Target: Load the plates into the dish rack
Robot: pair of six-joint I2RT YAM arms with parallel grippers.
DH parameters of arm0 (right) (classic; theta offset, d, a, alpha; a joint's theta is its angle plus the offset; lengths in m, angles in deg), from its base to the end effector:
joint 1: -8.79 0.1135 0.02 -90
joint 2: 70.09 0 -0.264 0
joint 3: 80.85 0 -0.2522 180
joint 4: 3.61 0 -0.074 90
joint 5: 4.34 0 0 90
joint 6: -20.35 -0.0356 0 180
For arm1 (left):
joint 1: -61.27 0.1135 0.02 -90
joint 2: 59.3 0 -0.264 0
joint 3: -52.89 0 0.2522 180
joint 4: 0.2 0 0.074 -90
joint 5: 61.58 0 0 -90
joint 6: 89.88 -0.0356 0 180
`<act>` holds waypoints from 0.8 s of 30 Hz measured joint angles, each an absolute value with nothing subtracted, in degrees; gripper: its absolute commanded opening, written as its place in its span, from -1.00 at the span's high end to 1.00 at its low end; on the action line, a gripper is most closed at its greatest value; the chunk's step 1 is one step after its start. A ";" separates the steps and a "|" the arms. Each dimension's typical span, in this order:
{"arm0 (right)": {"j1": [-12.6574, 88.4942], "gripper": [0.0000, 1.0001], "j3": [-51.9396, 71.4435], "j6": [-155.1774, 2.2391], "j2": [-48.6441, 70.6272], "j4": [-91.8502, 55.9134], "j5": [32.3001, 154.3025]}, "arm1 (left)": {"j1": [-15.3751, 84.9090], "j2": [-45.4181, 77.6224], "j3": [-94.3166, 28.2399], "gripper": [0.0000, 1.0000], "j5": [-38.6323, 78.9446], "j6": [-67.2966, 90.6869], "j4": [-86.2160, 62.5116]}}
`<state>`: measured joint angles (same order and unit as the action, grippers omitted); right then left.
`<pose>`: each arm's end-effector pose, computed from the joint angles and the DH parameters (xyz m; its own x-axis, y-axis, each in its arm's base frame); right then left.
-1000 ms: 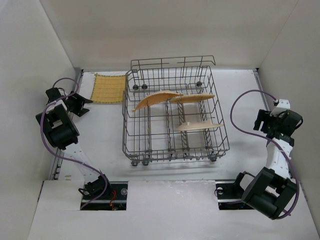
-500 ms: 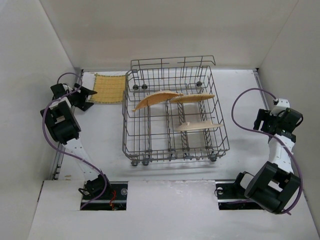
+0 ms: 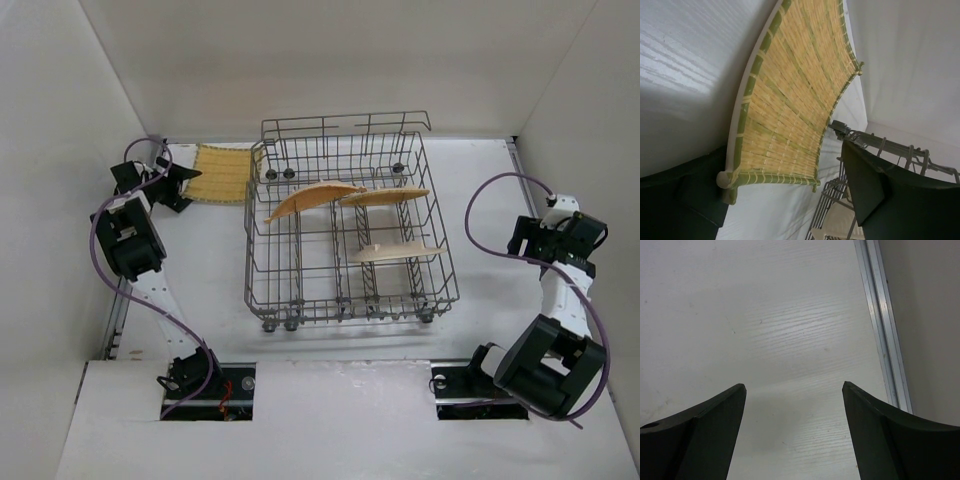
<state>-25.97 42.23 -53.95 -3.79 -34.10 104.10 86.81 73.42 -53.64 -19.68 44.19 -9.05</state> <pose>0.2081 -0.1307 0.2450 -0.5994 0.1035 -0.7937 0.1862 0.9824 -0.0125 0.4675 0.1940 0.1400 -0.5544 -0.7797 -0.2910 -0.1721 0.4495 -0.8765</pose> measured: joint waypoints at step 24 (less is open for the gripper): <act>-25.95 -0.68 41.62 -53.34 -3.11 -35.04 104.21 | 82.65 73.64 -51.21 0.97 -16.23 44.10 -7.98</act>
<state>-25.95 41.62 -53.34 -3.11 -35.04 104.21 82.65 73.64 -51.21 -16.23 44.10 -7.98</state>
